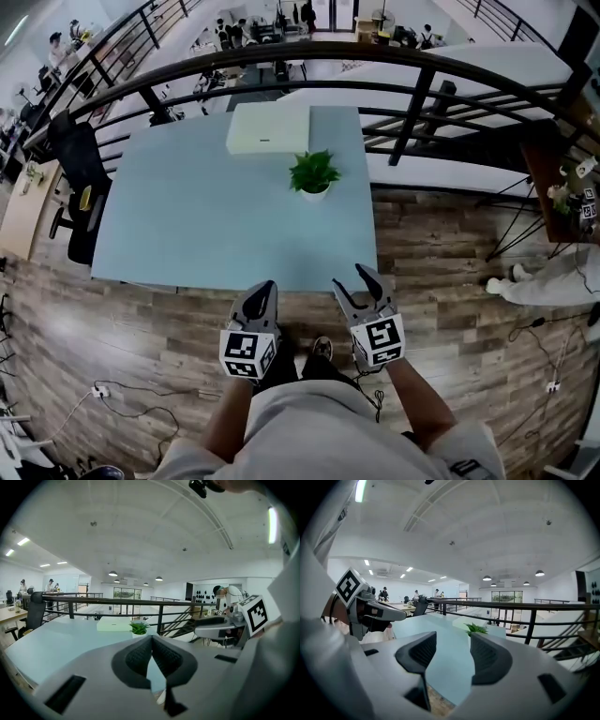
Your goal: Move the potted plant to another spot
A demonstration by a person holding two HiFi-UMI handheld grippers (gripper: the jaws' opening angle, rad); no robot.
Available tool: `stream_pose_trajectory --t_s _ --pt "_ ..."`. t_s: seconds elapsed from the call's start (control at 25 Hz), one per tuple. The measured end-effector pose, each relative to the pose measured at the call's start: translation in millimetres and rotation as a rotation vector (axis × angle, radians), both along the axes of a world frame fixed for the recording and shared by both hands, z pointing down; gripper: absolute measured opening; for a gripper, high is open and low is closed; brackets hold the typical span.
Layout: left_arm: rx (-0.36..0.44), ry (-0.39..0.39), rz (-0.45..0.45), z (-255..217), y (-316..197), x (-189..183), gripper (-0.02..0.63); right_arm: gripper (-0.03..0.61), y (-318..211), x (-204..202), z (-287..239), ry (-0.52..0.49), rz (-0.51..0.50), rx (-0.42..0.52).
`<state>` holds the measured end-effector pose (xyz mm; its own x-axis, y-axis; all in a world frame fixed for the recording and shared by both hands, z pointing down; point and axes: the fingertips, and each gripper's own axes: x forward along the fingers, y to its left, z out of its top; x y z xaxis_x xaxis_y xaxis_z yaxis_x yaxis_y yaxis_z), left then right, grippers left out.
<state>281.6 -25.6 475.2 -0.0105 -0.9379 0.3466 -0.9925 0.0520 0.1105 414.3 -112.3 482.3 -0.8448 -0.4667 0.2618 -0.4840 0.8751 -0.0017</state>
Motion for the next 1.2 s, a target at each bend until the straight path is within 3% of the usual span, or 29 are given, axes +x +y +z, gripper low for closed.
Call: stream_pose_trajectory --t_s 0.32,0.6,0.8,1.04,1.2 --pt "0.000 0.020 0.045 10 -49 -33 0.012 0.236 -32 -31 8 0.022 0.022 -0.012" --pt "0.012 0.035 0.115 7 -98 -92 0.012 0.253 -69 -73 5 0.030 0.086 -0.004" --pt "-0.002 0.048 0.194 16 -122 -124 0.012 0.271 -80 -98 21 0.061 0.152 -0.055" --pt "-0.041 0.062 0.284 42 -138 -140 0.012 0.284 -84 -112 47 0.099 0.237 -0.091" --pt "-0.086 0.075 0.300 61 -149 -137 0.012 0.285 -93 -116 60 0.131 0.232 -0.103"
